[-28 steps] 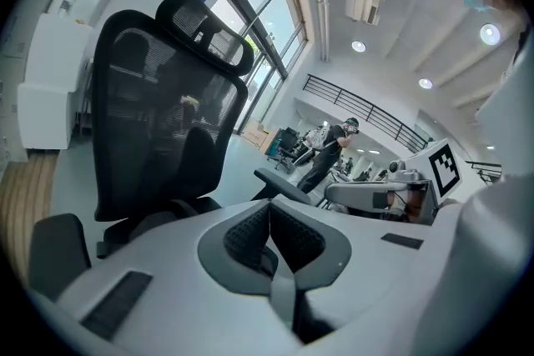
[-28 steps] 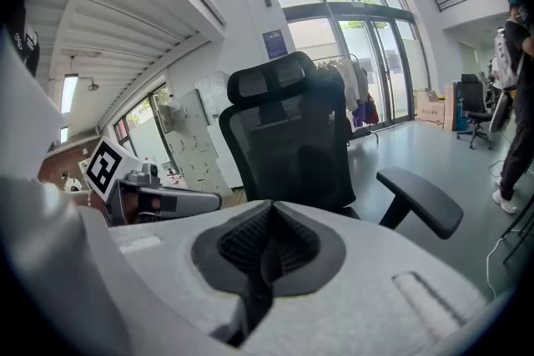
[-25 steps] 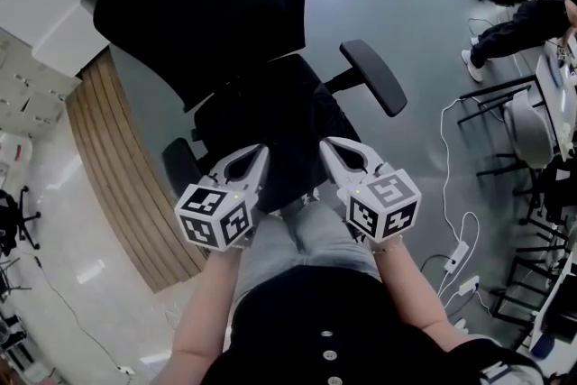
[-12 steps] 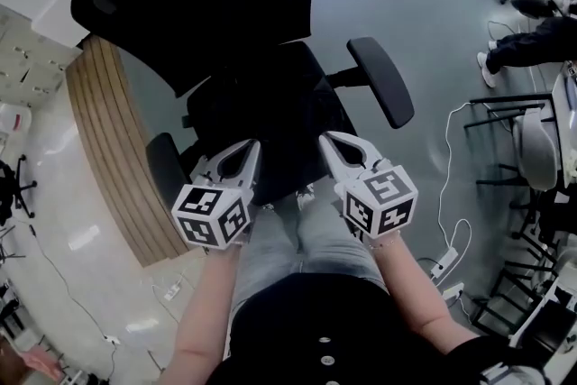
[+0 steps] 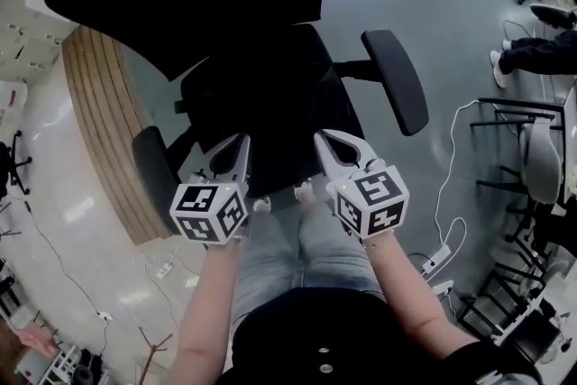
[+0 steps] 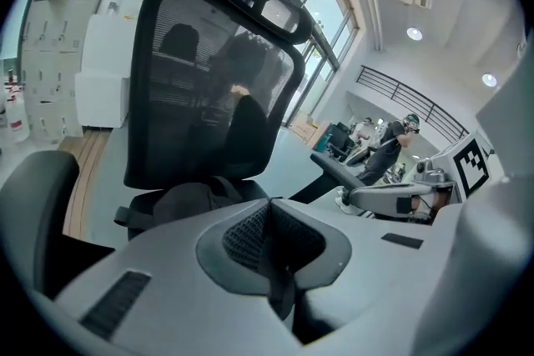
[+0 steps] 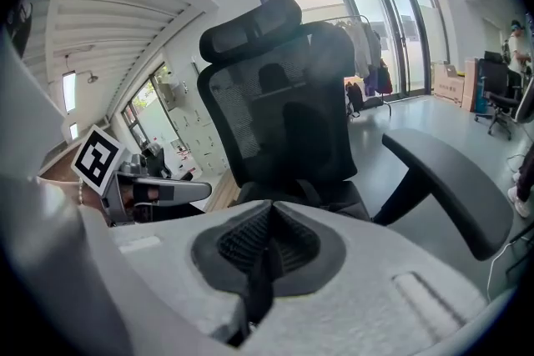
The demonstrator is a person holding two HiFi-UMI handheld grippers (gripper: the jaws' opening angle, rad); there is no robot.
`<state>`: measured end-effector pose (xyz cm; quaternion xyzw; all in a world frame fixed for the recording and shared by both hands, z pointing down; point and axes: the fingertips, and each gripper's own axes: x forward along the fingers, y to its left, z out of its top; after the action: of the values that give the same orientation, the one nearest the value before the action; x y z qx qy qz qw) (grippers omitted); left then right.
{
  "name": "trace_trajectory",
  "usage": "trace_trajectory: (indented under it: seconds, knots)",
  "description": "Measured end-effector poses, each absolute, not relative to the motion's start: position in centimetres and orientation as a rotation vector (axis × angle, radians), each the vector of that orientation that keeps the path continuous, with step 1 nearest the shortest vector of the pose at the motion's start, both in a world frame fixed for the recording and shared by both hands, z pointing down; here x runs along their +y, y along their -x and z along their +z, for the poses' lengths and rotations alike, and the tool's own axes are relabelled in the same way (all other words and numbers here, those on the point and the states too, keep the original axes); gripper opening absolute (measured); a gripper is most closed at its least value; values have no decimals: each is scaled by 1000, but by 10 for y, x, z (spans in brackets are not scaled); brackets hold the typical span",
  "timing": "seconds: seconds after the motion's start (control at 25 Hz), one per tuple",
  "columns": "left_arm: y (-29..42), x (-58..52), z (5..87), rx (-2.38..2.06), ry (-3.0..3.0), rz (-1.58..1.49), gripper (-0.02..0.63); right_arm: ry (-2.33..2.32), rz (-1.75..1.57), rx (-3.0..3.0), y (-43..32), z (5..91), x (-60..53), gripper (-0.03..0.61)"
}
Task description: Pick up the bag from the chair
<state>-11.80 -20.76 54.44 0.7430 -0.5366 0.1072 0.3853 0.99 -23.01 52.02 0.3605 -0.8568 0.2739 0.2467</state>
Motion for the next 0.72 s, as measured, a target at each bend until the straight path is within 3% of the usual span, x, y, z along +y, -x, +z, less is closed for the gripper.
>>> trace_trajectory:
  seconds: [0.32, 0.56, 0.6, 0.72]
  knots:
    - [131, -211, 588, -1409, -1842, 373, 31, -1013, 787, -2261, -27, 562, -234, 0]
    - [146, -209, 626, -1447, -1732, 401, 185, -976, 769, -2212, -30, 594, -237, 8]
    - [148, -209, 632, -1453, -1717, 406, 209, -965, 781, -2203, -29, 601, -237, 137]
    - [154, -211, 648, -1462, -1678, 405, 235, -984, 777, -2158, -32, 622, -238, 161]
